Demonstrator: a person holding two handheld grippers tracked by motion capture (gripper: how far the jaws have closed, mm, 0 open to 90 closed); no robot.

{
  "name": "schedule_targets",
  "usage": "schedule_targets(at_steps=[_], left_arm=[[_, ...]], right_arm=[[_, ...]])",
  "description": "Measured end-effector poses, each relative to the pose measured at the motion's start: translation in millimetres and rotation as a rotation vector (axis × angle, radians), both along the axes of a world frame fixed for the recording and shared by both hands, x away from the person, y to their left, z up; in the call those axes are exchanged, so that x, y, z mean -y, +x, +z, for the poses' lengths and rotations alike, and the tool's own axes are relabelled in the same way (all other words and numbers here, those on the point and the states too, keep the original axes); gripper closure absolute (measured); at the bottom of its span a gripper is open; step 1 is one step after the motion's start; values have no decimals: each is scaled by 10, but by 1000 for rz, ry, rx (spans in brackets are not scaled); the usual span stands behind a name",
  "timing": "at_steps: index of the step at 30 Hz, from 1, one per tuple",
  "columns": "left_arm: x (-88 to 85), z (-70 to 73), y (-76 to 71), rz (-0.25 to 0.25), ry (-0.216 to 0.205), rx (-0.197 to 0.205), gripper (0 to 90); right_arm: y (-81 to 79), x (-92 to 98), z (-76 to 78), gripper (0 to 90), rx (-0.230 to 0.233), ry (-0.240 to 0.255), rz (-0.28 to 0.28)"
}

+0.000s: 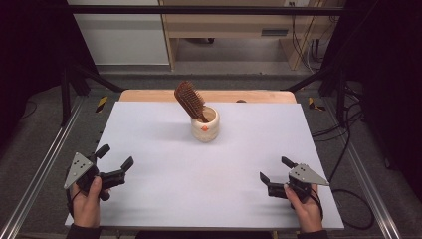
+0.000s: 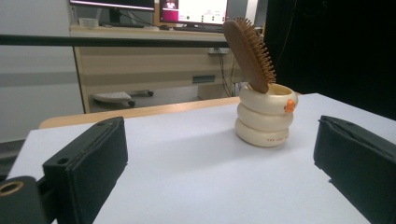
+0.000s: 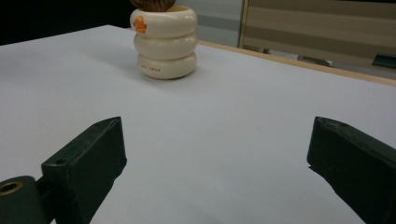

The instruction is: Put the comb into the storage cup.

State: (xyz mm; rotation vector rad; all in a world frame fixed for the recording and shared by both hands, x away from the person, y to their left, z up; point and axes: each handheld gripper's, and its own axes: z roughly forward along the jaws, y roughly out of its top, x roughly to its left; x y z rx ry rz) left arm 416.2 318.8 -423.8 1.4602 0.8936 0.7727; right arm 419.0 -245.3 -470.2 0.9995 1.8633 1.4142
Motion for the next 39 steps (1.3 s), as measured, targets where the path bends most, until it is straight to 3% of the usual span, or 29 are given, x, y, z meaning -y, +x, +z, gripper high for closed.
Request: schedule_targets(at_steps=[10, 16, 27, 32, 39], left_arm=[[-48, -164, -90, -13, 30, -4, 29], [14, -252, -122, -42, 32, -26, 29], [103, -387, -131, -87, 70, -28, 29], [80, -406, -175, -80, 59, 6, 29], [-10, -388, -219, -35, -18, 29, 29]], right_arm=[[-59, 115, -27, 45, 38, 32, -20], [-84, 183, -49, 44, 56, 43, -31], [-91, 206, -69, 38, 82, 66, -19], [-91, 178, -79, 36, 98, 68, -7], [-94, 100, -87, 35, 110, 65, 21]])
